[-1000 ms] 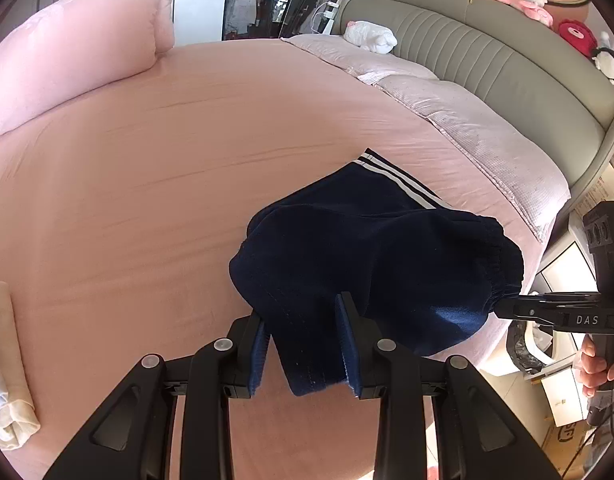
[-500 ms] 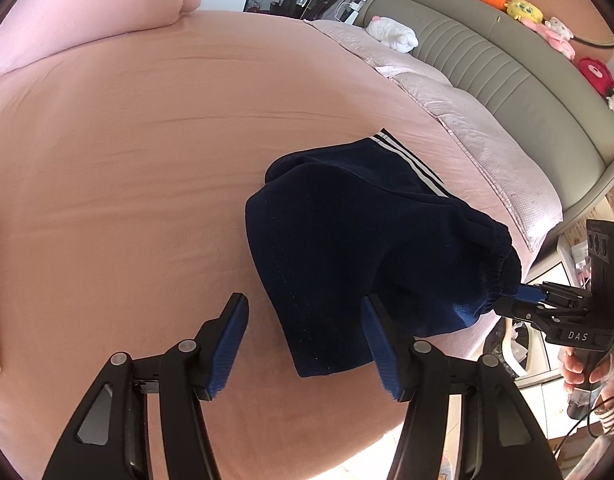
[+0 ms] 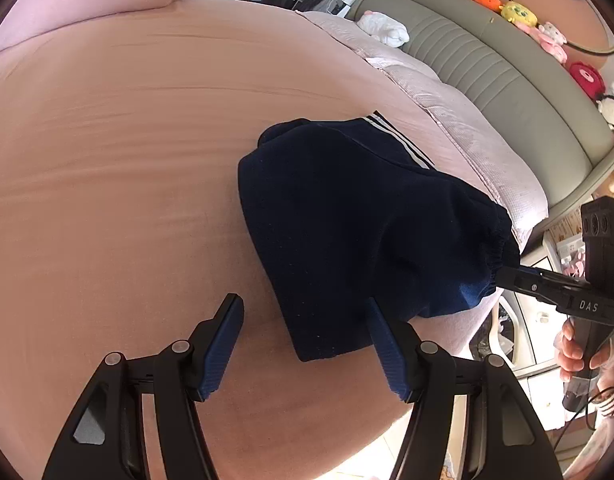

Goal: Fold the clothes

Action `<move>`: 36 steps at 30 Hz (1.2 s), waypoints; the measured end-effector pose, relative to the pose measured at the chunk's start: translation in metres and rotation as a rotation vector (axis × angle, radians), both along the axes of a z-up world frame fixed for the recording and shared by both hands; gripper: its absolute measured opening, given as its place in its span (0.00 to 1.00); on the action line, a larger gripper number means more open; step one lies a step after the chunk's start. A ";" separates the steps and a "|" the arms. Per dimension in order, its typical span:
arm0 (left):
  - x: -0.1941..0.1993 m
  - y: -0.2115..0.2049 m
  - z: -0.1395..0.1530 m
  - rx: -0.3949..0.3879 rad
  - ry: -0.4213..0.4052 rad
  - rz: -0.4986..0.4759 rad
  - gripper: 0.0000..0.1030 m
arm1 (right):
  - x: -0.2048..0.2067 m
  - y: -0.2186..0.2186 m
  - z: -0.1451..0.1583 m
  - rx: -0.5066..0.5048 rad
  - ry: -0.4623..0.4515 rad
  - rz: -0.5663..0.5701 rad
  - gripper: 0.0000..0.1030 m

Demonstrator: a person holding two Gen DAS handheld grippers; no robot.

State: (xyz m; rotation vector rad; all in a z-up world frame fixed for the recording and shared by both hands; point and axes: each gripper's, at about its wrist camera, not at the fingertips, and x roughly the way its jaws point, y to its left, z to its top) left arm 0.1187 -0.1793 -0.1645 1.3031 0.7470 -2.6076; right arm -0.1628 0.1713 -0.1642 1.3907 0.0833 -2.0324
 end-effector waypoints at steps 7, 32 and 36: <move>-0.007 0.032 -0.005 -0.126 0.001 -0.065 0.59 | 0.001 -0.008 -0.008 0.033 0.013 0.017 0.51; -0.021 0.037 0.023 -0.227 0.111 -0.076 0.13 | 0.011 -0.025 -0.007 0.111 0.045 0.108 0.26; -0.020 0.029 0.051 -0.244 0.174 -0.065 0.13 | 0.007 -0.023 0.010 0.049 0.014 0.105 0.26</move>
